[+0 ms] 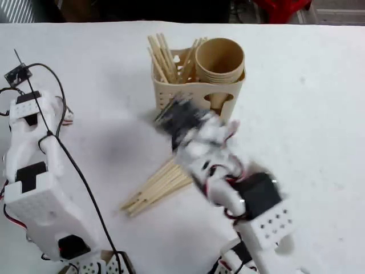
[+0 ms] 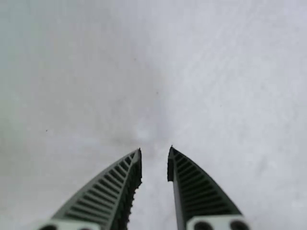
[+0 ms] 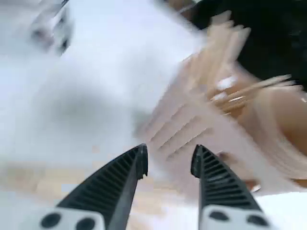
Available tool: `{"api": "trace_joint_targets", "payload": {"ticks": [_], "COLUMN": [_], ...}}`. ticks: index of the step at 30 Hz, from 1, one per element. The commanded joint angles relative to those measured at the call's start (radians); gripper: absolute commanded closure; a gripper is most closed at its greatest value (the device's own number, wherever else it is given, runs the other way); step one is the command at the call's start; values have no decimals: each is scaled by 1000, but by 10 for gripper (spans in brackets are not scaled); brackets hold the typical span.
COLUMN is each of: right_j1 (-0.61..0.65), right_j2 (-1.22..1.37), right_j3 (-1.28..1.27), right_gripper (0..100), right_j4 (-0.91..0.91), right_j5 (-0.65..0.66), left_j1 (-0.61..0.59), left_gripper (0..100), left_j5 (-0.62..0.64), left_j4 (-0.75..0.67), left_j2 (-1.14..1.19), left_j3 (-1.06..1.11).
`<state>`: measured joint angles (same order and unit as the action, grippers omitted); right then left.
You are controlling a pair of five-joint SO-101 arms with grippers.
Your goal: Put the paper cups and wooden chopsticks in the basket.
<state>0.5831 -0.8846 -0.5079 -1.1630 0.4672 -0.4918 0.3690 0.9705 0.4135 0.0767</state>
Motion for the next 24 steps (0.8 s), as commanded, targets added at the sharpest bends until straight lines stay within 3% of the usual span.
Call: {"api": "trace_joint_targets", "payload": {"ticks": [1,4,13,17,24], "right_j1": [145,189,196,196,194], "right_j2": [67,139,269,298,371], "right_j3": [-92,-235,-493,-525,-526], "right_gripper": [823,840,868,871,872], "right_j4": [-188,-137,269,320,381], "right_j5": [232,354,476,549,557], "left_j1": [-7,-7,-7,-7,-5], "left_gripper": [891,891,891,891,891], "left_j5": [14,14,12,12,12], "left_j4": [-15,-15,-15,-15,-15], "left_j2": [-7,-7,-7,-7,-7], "left_j3": [-12,-12,-12,-12,-12]}}
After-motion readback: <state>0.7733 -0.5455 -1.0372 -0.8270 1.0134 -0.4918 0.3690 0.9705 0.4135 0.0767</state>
